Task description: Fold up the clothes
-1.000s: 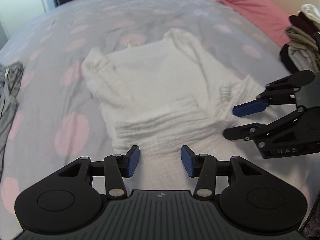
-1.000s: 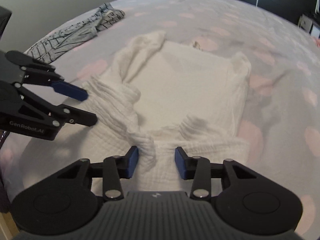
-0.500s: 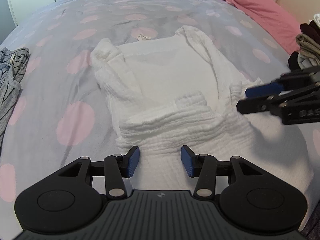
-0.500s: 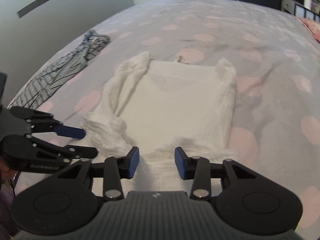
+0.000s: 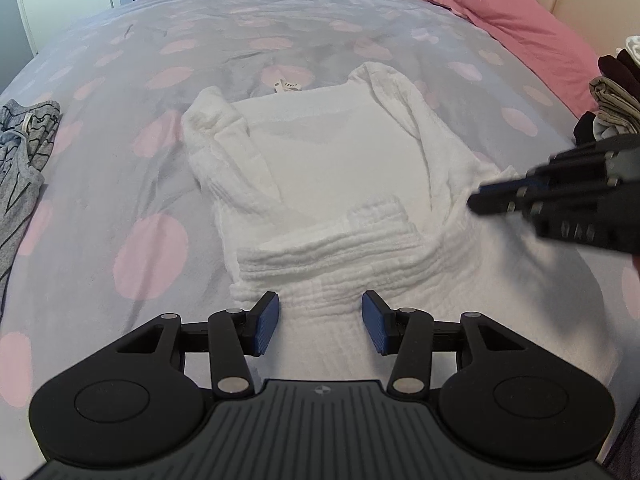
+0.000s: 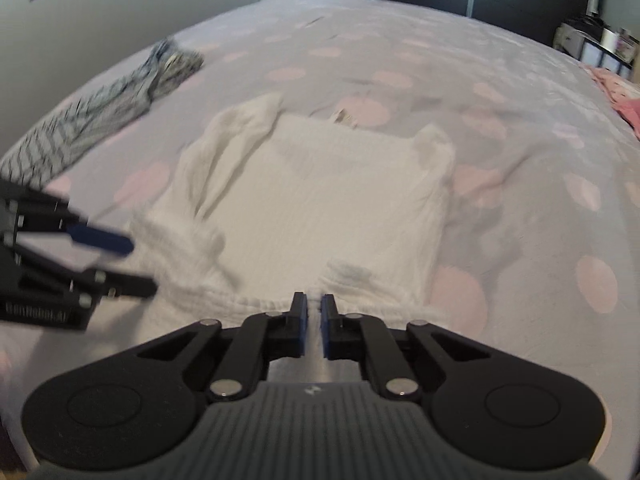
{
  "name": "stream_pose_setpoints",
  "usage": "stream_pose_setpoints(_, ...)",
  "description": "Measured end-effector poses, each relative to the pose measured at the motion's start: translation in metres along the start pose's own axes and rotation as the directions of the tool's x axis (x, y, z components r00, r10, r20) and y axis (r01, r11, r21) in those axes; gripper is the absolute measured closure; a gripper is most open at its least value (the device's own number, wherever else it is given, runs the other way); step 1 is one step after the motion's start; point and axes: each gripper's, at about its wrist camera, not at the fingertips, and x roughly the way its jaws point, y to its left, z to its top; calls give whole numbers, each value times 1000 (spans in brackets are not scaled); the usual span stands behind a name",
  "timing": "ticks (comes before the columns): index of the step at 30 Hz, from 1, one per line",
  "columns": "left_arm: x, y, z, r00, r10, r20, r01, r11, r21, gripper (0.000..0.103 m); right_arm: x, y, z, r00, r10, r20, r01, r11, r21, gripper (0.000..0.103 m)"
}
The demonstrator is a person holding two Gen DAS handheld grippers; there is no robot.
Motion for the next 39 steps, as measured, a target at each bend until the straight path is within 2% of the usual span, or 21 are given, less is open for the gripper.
stream_pose_setpoints(2,-3,0,-1,1000,6,3,-6,1000,-1,59,-2,-9,2,1000,3,9,-4,999,51,94)
stream_pose_setpoints(4,-10,-1,-2,1000,8,14,-8,1000,5,59,-1,-11,3,1000,19,5,-20,997,76,86)
stream_pose_setpoints(5,-14,0,-2,1000,8,27,-8,1000,9,59,-2,-10,4,1000,13,10,-13,997,76,80)
stream_pose_setpoints(6,-18,1,-3,999,7,43,-8,1000,14,59,-5,-9,4,1000,12,17,-13,997,71,70)
stream_pose_setpoints(12,-50,11,-12,993,-45,109,44,999,13,58,-34,-14,0,998,47,53,-50,997,57,67)
stream_pose_setpoints(18,-58,26,-35,985,-121,120,123,992,-14,53,-64,-29,-35,996,85,22,-86,991,105,57)
stream_pose_setpoints(22,-58,33,-65,979,-181,97,190,978,-86,52,-83,-39,-66,991,132,3,-131,974,183,54)
stream_pose_setpoints(24,-55,35,-81,972,-218,89,229,964,-136,52,-91,-40,-84,986,164,-8,-158,961,226,44)
stream_pose_setpoints(25,-53,36,-89,968,-234,89,246,955,-164,51,-94,-40,-92,983,181,-14,-172,954,247,44)
stream_pose_setpoints(28,-47,38,-110,962,-254,104,272,932,-240,50,-97,-38,-116,973,226,-43,-203,932,300,44)
stream_pose_setpoints(31,-40,38,-121,950,-277,143,308,900,-307,51,-91,-32,-131,970,236,-62,-206,929,308,45)
stream_pose_setpoints(33,-34,35,-124,940,-301,161,339,878,-339,62,-85,-29,-139,964,256,-76,-220,923,317,52)
stream_pose_setpoints(34,-32,32,-124,939,-301,165,341,877,-338,74,-81,-26,-141,958,273,-85,-232,917,324,55)
stream_pose_setpoints(35,-30,28,-124,944,-288,159,326,884,-335,80,-77,-22,-143,953,290,-93,-245,912,330,64)
stream_pose_setpoints(36,-28,26,-123,949,-280,148,315,887,-338,85,-75,-18,-144,954,281,-103,-238,920,313,72)
stream_pose_setpoints(37,-27,25,-123,949,-283,139,314,888,-337,90,-75,-14,-143,957,272,-104,-232,929,289,75)
stream_pose_setpoints(39,-28,25,-119,949,-292,122,316,893,-321,95,-75,-13,-137,953,285,-107,-244,925,291,85)
